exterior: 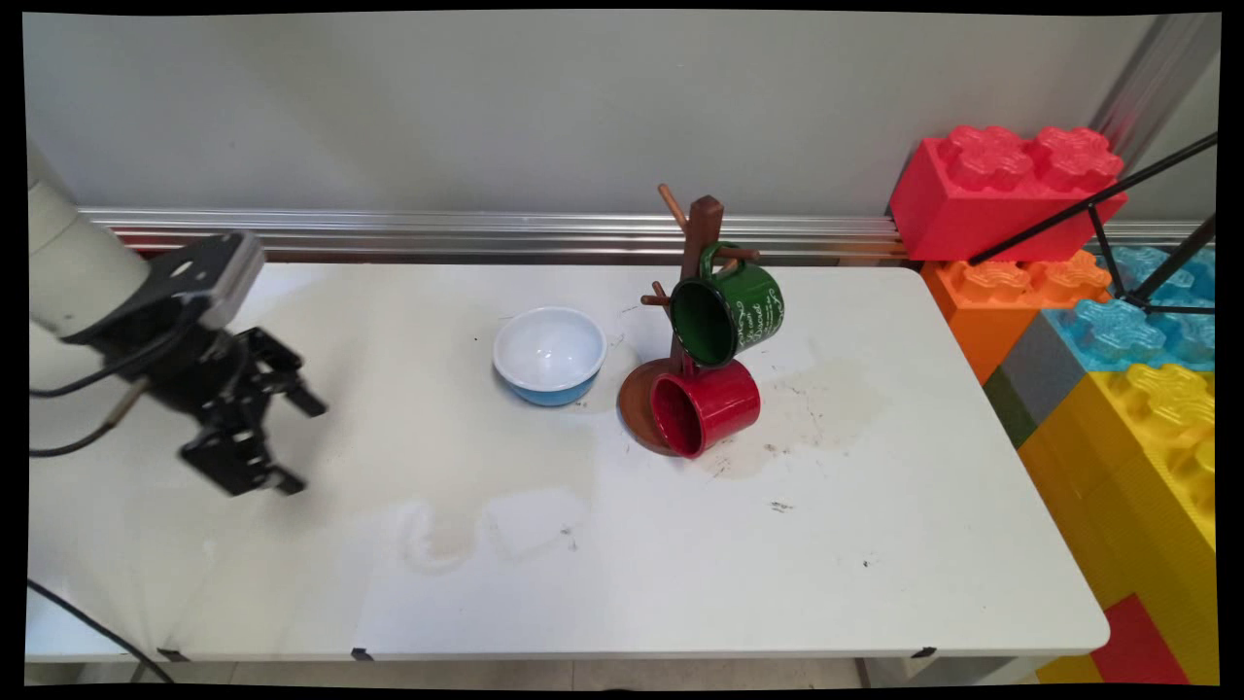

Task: Pick up the green mug from the rack

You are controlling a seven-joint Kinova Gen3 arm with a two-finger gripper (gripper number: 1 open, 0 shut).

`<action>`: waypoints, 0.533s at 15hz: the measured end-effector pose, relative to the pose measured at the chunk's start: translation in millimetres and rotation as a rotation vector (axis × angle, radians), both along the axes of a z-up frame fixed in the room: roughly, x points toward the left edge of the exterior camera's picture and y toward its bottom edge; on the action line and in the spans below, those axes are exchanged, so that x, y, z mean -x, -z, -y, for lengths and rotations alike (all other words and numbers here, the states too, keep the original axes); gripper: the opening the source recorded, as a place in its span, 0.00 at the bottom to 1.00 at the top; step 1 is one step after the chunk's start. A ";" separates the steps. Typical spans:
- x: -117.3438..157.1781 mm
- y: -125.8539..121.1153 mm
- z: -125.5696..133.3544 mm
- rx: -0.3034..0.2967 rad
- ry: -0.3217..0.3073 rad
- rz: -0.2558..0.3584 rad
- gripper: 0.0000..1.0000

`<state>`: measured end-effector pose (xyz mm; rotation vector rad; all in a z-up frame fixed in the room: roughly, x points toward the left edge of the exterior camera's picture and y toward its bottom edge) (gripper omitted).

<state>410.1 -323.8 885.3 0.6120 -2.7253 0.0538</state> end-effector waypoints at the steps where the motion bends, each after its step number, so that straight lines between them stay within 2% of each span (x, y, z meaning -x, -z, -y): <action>1: 3.8 -0.7 3.3 0.010 -0.018 -0.023 1.00; 5: 30.5 -6.5 25.8 0.071 -0.111 -0.178 1.00; 8: 42.8 -10.3 34.7 0.098 -0.143 -0.248 1.00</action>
